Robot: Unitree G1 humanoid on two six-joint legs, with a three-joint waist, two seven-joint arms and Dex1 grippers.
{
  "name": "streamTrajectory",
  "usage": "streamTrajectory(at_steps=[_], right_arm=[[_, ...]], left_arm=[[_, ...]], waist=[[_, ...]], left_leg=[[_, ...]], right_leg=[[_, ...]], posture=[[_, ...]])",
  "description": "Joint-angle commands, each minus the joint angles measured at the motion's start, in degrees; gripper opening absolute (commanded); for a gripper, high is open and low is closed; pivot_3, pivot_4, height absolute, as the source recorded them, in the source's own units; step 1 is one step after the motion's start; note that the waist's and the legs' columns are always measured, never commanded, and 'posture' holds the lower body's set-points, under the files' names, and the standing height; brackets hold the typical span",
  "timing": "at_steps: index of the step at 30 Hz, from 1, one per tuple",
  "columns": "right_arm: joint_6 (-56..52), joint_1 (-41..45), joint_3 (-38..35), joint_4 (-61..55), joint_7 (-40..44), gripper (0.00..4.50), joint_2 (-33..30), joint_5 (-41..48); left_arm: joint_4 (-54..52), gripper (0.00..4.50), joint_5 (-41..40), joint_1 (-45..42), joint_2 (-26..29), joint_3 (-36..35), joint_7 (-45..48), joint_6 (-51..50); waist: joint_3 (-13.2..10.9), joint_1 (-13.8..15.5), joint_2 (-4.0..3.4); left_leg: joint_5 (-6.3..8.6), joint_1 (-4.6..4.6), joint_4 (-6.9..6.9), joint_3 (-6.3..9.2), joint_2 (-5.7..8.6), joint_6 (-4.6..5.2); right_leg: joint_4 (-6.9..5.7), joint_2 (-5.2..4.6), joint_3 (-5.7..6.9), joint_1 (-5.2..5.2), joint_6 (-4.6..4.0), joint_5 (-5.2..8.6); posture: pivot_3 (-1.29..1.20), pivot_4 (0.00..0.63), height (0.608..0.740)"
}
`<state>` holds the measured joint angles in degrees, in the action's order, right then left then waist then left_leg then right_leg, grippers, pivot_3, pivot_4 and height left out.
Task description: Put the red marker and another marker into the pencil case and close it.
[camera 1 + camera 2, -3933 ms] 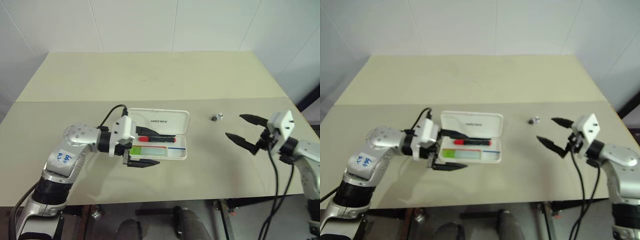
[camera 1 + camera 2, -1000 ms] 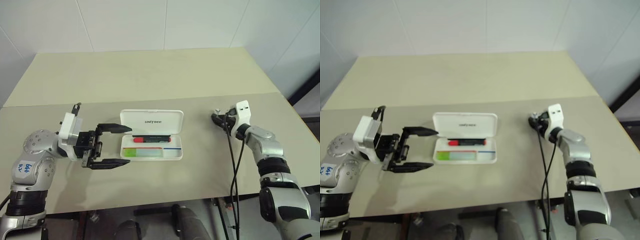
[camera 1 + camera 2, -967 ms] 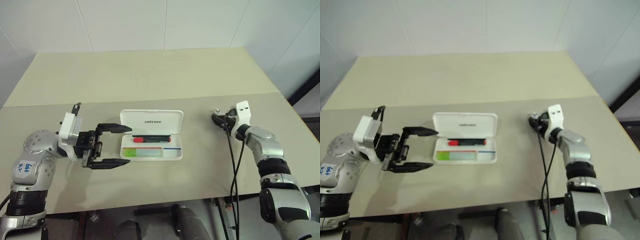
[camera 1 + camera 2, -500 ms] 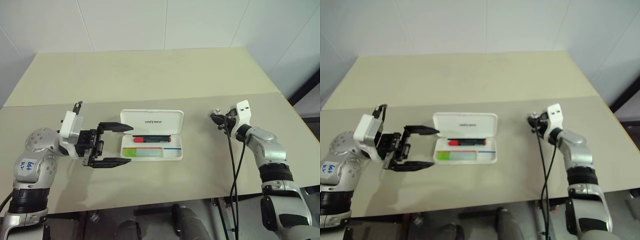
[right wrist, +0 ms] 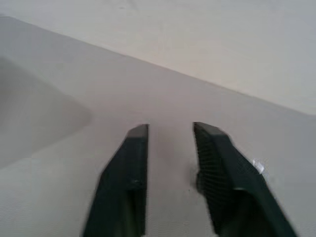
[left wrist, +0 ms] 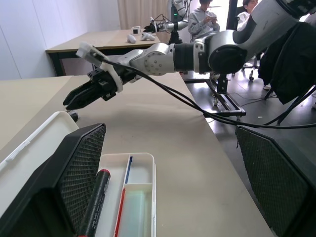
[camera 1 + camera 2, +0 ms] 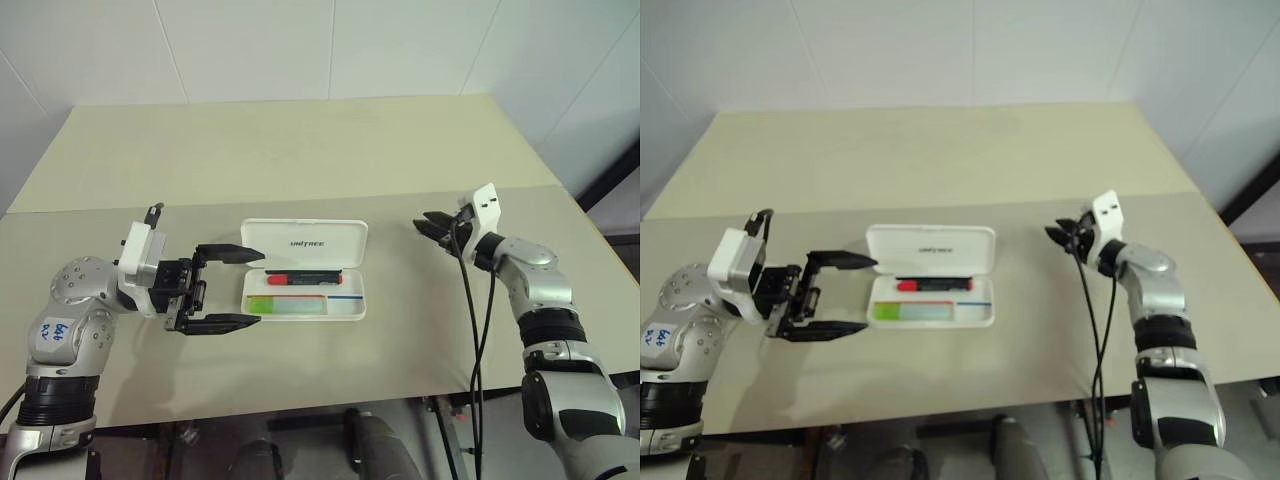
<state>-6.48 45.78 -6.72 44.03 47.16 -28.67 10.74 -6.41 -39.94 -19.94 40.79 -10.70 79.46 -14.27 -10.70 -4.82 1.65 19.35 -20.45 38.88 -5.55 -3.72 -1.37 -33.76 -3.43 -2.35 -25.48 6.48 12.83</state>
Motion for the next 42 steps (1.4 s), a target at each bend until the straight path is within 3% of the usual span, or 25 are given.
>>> streamTrajectory(at_steps=[1,5,6,20,40,42], right_arm=[[2.99,2.50,-0.42,3.78,0.23,2.99,-1.26,-0.67],[4.80,3.95,-0.45,7.77,0.37,4.45,-1.50,-1.50],[5.30,4.26,-0.48,8.54,0.35,4.49,-1.54,-1.68],[11.35,8.73,-0.38,20.14,-1.76,4.49,-1.95,-5.02],[8.00,12.34,-1.16,28.24,-6.22,4.49,1.04,-6.89],[5.40,12.38,-0.90,28.84,-7.73,4.11,0.82,-7.33]], left_arm=[[-1.92,4.50,-0.54,0.02,0.47,-1.11,-0.41,0.66],[-2.19,4.50,-0.66,0.34,0.60,-1.29,-0.51,0.63],[-2.24,4.50,-0.67,0.39,0.63,-1.32,-0.56,0.62],[-2.66,4.50,-1.12,0.29,1.11,-1.44,-0.61,0.08],[-4.41,4.50,-1.54,1.15,1.56,-2.27,-1.70,-0.94],[-4.66,4.50,-1.65,1.38,1.63,-2.40,-1.77,-1.03]], waist=[[0.00,0.00,0.00],[-0.01,-0.02,-0.01],[-0.01,-0.02,-0.01],[-0.02,-0.16,-0.03],[-0.03,-0.31,-0.06],[-0.03,-0.31,-0.06]], left_leg=[[0.00,0.00,-0.01,0.01,0.00,0.00],[0.00,-0.01,-0.03,0.00,0.00,0.00],[0.00,-0.01,-0.02,0.00,0.00,0.00],[0.00,-0.01,-0.02,0.00,0.00,-0.01],[-0.01,0.00,0.00,-0.01,0.00,-0.01],[-0.01,0.01,0.01,-0.01,0.00,-0.01]], right_leg=[[0.00,0.01,0.00,0.00,0.00,0.00],[0.03,0.00,0.00,0.00,0.00,0.00],[0.03,0.00,0.00,0.00,0.00,0.00],[0.02,0.00,0.00,0.00,0.00,0.00],[0.00,0.00,-0.01,0.00,0.00,0.00],[-0.01,-0.01,-0.01,0.00,0.00,0.00]], posture=[[0.00,0.150,0.740],[0.00,0.150,0.740],[0.00,0.150,0.740],[0.00,0.150,0.740],[0.00,0.150,0.740],[0.00,0.150,0.740]])
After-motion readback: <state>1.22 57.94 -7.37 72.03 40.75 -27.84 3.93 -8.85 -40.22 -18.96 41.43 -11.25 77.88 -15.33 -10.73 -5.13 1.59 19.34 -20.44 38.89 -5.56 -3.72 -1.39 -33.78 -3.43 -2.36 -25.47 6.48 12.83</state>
